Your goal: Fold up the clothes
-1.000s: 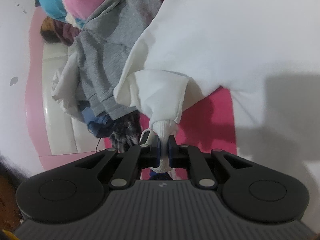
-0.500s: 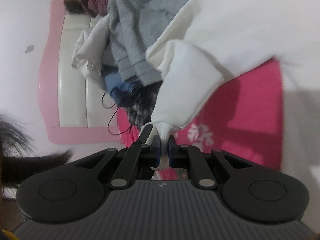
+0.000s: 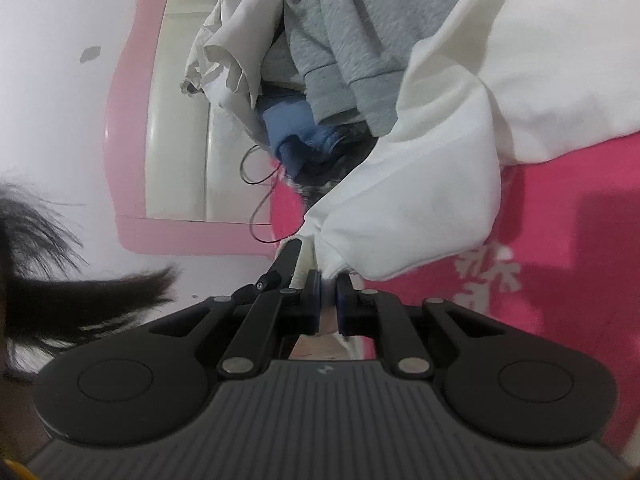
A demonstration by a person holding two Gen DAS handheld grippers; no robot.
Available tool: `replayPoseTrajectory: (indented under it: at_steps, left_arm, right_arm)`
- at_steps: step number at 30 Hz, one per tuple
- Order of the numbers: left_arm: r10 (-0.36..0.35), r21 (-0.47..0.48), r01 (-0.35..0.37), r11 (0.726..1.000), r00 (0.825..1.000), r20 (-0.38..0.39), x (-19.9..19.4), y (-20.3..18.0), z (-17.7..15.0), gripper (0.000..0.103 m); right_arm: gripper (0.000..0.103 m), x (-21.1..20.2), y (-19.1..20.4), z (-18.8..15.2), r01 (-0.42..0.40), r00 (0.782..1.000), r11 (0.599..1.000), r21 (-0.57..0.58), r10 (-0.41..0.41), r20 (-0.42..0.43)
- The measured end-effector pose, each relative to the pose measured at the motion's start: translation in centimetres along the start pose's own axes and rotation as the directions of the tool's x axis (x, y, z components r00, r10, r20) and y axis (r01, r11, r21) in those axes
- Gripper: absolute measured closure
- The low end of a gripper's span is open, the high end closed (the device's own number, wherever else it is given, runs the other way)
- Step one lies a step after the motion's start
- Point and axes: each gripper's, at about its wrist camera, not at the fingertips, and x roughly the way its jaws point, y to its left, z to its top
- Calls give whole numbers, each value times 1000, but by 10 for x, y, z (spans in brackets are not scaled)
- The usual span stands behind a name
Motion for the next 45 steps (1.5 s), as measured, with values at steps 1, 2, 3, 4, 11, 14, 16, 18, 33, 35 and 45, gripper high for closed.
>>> replayPoseTrajectory:
  at_steps: [1, 2, 3, 4, 11, 14, 16, 18, 33, 35, 45]
  left_arm:
    - [14, 28, -14, 999, 1000, 10, -2, -1, 4, 95]
    - [27, 57, -29, 998, 999, 21, -3, -1, 9, 95]
    - [40, 82, -42, 996, 999, 31, -5, -1, 14, 95]
    - [49, 96, -52, 994, 998, 37, -6, 0, 20, 95]
    - [141, 228, -149, 962, 989, 50, -5, 13, 63, 97]
    - [191, 288, -196, 937, 981, 45, -2, 18, 74, 97]
    - [223, 330, -226, 917, 974, 47, 1, 21, 80, 97]
    - [247, 346, -247, 905, 968, 45, 7, 25, 85, 97]
    - [394, 350, -396, 849, 916, 82, 26, 48, 91, 90]
    - [414, 335, -423, 842, 905, 102, 23, 51, 92, 84]
    - [445, 338, -515, 788, 855, 265, -1, 23, 78, 47]
  right_arm:
    - [95, 4, 1, 0, -12, 1000, 1000, 9, 12, -3]
    - [95, 9, 1, 1, -24, 1000, 1000, 18, 24, -5]
    - [94, 13, 2, 1, -35, 999, 999, 27, 36, -7]
    - [94, 18, 2, 1, -47, 999, 998, 36, 47, -10]
    - [88, 32, 2, 7, -51, 999, 997, 66, 49, 22]
    - [80, 26, -3, 9, -36, 999, 996, 77, 33, 41]
    - [79, 20, -7, 8, -17, 999, 996, 82, 13, 45]
    - [78, 13, -12, 7, 9, 999, 996, 85, -13, 49]
    - [74, -8, -48, -1, 133, 987, 986, 102, -142, 81]
    - [73, -9, -49, -1, 143, 985, 985, 95, -151, 87]
    - [72, -27, -46, -4, 220, 968, 976, 13, -219, 123]
